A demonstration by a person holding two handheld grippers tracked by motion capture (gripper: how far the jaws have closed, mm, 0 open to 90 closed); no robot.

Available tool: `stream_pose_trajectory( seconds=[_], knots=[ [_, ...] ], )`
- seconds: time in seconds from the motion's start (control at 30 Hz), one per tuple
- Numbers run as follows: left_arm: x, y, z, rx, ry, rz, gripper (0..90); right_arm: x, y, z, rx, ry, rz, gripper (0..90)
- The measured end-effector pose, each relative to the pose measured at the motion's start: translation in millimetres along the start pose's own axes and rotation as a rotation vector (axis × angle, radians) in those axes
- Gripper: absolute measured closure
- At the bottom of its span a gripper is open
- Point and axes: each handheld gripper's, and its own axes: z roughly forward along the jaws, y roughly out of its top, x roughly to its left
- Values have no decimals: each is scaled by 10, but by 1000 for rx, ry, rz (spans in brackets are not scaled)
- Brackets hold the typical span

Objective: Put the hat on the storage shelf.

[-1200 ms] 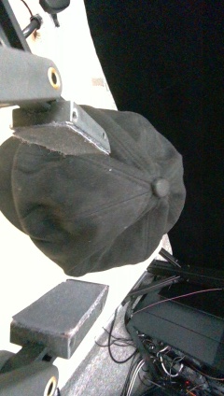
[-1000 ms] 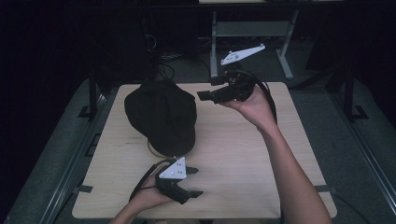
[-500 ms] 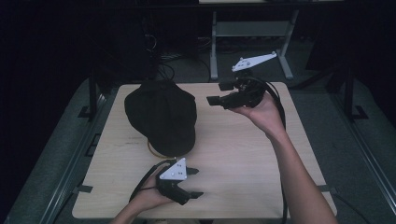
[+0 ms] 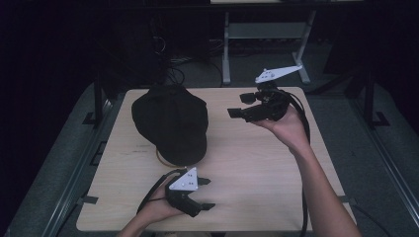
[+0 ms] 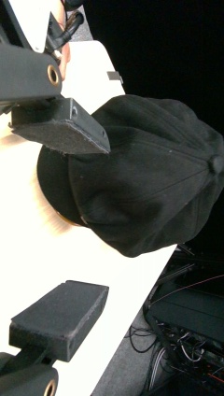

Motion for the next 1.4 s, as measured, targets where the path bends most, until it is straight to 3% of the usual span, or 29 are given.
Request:
stream_pose_trajectory(
  seconds=[0.47, 0.93, 1.4],
  knots=[
    [-7, 0, 11, 1, -5, 0, 259, -8, -282, -127, 8, -7, 20, 248],
    [-5, 3, 2, 7, -1, 6, 260, 22, -686, -270, 11, -11, 54, 245],
    [-14, -2, -7, -4, 1, -3, 260, 63, -1288, -405, 19, -30, 99, 234]
  ],
)
